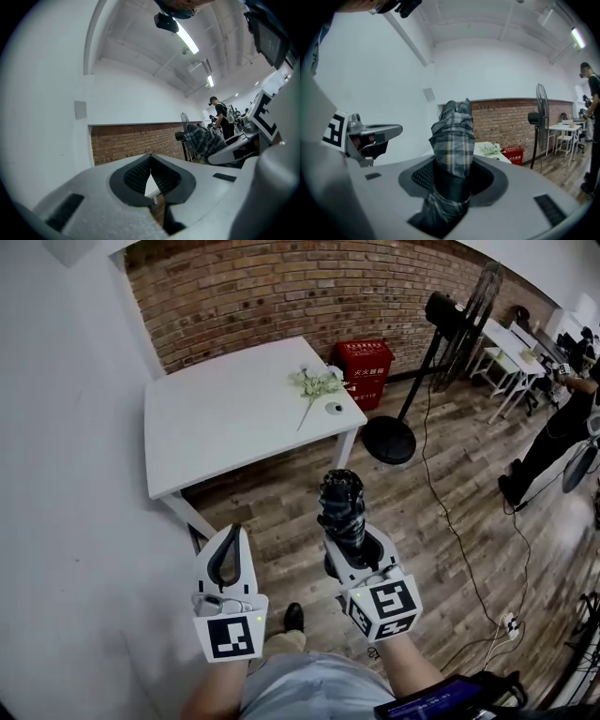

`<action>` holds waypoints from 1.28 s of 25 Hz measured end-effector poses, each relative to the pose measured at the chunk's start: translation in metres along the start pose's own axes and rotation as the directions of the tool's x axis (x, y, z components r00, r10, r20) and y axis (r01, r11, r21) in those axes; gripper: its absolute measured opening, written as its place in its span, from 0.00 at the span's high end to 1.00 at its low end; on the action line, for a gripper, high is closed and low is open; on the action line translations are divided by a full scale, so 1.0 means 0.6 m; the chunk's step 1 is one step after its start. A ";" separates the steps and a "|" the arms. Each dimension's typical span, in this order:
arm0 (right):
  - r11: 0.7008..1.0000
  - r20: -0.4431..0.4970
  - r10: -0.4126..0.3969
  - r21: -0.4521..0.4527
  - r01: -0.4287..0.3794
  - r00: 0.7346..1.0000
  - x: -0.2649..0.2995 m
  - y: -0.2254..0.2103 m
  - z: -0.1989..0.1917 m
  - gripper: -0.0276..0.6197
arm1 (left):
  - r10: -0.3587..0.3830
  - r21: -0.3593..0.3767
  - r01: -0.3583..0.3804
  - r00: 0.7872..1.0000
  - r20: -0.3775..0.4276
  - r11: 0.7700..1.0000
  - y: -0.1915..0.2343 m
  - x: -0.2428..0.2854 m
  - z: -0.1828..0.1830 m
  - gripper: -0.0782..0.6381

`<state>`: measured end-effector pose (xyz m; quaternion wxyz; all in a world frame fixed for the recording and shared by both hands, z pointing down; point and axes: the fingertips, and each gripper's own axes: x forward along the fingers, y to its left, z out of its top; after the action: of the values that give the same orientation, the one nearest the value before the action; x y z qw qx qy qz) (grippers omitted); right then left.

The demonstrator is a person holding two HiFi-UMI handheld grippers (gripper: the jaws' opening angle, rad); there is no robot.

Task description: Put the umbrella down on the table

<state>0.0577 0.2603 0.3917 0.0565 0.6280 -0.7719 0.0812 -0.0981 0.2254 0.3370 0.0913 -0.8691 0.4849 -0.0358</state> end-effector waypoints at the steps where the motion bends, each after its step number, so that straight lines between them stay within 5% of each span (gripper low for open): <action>1: 1.000 0.005 -0.001 -0.004 0.001 1.000 0.023 -0.001 0.011 0.68 | -0.001 0.000 0.001 1.000 0.007 1.000 0.016 0.019 0.003 0.89; 12: 0.999 0.070 -0.019 -0.042 0.022 0.997 0.143 -0.012 0.083 0.68 | -0.006 0.031 0.003 0.997 0.072 1.000 0.104 0.119 0.023 0.89; 32: 0.999 0.013 -0.032 0.016 0.032 0.999 0.331 -0.193 0.061 0.68 | -0.071 0.069 0.074 0.996 -0.046 0.995 0.078 0.391 -0.062 0.89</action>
<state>0.1306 0.0394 0.3998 0.0477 0.6412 -0.7614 0.0825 -0.0193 -0.0026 0.3581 0.1098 -0.8812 0.4535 -0.0751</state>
